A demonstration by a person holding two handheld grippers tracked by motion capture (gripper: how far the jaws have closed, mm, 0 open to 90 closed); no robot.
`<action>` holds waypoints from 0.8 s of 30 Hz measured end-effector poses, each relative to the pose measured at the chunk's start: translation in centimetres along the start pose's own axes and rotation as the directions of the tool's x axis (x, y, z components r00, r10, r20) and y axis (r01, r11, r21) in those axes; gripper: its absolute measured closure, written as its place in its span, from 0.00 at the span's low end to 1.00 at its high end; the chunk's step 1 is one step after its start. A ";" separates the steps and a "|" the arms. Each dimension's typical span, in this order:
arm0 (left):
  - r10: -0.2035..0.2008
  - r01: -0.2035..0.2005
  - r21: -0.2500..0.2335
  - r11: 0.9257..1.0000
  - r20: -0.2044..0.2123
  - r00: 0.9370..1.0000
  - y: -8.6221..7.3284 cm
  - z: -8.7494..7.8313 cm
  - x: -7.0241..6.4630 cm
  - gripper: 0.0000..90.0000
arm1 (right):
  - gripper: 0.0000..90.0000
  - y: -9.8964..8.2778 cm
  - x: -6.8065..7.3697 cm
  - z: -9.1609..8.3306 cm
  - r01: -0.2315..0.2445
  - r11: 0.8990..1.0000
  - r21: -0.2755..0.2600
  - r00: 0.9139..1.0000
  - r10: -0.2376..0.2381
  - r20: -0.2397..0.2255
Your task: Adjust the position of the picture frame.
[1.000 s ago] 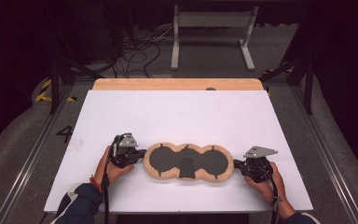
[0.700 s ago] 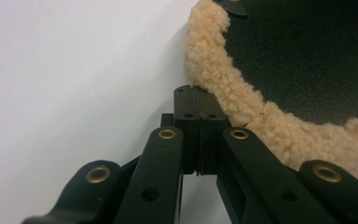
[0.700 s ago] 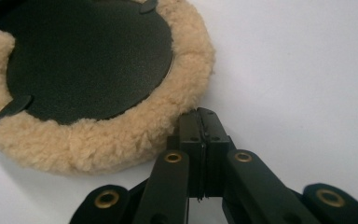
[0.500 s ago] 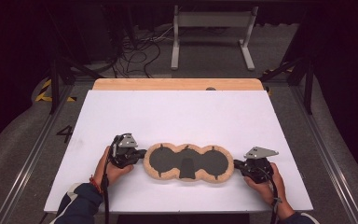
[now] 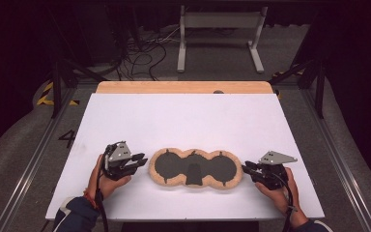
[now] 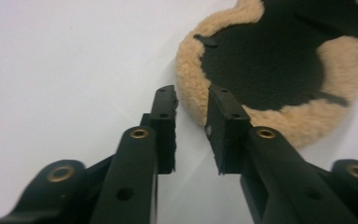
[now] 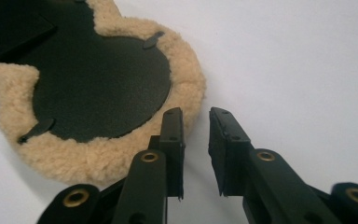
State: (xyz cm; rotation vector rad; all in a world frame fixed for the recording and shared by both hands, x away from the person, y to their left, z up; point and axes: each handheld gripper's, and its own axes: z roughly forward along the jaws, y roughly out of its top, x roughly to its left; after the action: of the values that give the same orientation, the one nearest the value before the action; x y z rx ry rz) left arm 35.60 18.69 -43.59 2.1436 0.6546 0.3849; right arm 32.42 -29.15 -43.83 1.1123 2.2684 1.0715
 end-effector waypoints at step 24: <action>-0.077 0.079 0.016 0.997 -0.086 0.993 -5.2 -3.6 -0.8 0.08 | 0.20 0.1 1.5 -1.0 0.002 0.999 -0.047 0.998 -0.005 -0.064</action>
State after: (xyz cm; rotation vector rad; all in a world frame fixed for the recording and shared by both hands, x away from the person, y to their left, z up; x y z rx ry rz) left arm 31.54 23.25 -45.62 2.1221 0.7909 0.4305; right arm 30.95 -28.35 -43.17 1.0689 2.2817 1.1683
